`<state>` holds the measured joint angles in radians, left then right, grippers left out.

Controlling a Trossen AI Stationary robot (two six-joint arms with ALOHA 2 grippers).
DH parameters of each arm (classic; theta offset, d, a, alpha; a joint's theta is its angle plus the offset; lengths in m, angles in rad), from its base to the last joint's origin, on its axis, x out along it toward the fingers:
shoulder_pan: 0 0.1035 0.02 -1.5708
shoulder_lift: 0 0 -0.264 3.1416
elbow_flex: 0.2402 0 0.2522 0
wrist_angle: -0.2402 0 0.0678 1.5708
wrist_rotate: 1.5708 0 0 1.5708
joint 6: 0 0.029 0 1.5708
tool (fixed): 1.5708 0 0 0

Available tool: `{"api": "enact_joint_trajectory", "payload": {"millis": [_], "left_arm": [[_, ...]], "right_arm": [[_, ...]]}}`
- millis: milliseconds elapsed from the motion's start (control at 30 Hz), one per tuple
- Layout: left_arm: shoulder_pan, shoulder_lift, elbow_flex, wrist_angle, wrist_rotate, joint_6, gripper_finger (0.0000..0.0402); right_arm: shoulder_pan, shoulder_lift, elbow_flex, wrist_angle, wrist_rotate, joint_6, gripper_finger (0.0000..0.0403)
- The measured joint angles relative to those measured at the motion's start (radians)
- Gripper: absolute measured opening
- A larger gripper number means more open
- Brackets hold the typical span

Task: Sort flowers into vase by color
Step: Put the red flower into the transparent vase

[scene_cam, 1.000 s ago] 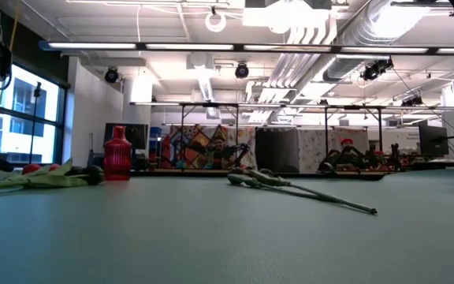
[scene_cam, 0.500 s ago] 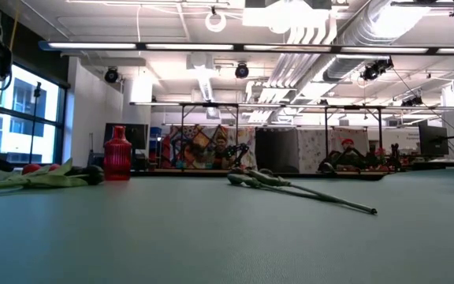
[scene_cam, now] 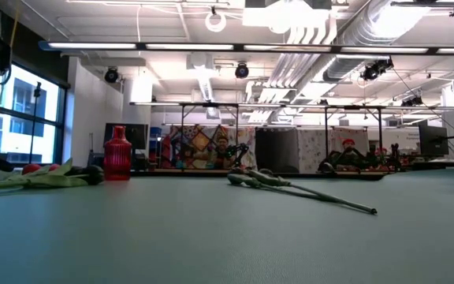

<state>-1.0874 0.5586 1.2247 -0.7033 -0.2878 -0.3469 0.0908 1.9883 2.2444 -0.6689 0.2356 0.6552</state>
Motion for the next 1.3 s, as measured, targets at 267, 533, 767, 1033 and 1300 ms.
{"api": "enact_joint_trajectory", "payload": {"millis": [267, 533, 767, 1033, 1300], "left_arm": [[0.0, 0.111, 0.0, 0.027, 0.0, 0.009, 0.0], [-0.022, 0.206, 0.0, 0.052, -0.236, 0.023, 0.0], [-0.154, 0.261, 0.0, 0.07, -0.547, -0.251, 0.0], [-0.28, 0.349, 0.088, 0.263, -0.732, -0.18, 0.0], [-0.481, 0.503, 0.07, 0.17, -1.114, -0.14, 0.0]], "right_arm": [[0.054, 0.007, 0.0, 0.0, 0.035, -0.004, 0.0114], [0.121, 0.007, 0.0, -0.043, 0.052, 0.044, 0.0114], [0.204, 0.007, 0.0, -0.116, 0.144, 0.087, 0.0114], [0.26, 0.007, 0.0, -0.121, 0.219, 0.068, 0.0114], [0.307, 0.009, 0.0, -0.121, 0.322, 0.125, 0.0114]]}}
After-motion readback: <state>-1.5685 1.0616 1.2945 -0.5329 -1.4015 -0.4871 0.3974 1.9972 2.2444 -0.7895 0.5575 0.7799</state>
